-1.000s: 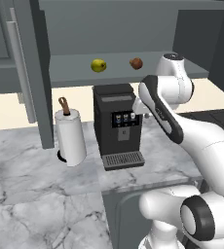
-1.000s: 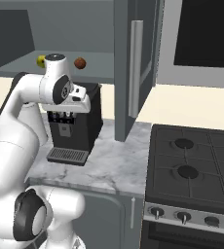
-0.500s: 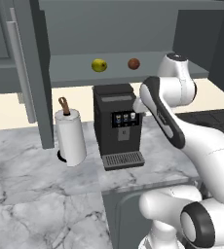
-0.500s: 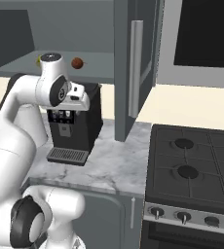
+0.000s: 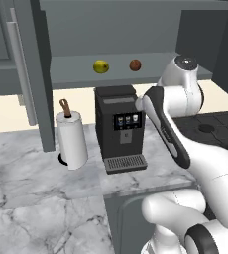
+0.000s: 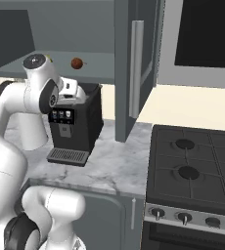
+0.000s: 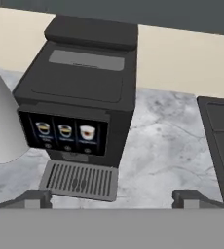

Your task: Pick the pears from the cabinet and place them in one bowl. Pick the apple from the sink and place it in the other bowl.

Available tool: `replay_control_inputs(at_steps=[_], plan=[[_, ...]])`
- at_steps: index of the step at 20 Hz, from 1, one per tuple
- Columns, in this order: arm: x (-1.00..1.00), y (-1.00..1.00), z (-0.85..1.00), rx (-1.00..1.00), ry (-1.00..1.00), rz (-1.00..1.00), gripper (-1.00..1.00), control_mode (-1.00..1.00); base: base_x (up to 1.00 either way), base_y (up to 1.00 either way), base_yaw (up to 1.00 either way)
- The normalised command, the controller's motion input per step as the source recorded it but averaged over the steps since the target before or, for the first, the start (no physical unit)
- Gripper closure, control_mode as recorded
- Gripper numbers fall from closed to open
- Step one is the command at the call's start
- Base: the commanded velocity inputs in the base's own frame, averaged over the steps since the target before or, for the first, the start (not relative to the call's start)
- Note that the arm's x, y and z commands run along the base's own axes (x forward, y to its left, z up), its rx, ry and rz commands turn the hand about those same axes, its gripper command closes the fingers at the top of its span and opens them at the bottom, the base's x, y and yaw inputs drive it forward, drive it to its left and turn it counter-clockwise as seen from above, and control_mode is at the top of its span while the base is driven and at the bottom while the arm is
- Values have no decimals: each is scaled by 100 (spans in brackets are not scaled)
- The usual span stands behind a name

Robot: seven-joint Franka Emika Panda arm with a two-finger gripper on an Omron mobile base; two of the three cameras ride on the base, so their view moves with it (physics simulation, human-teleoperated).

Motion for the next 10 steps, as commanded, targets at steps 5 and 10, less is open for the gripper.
replay_control_inputs(at_steps=[5, 10], plan=[[-4, 2, 35, -1, -20, 0, -100, -100, 0, 0, 0], [0, 0, 39, 0, -5, 0, -100, -100, 0, 0, 0]])
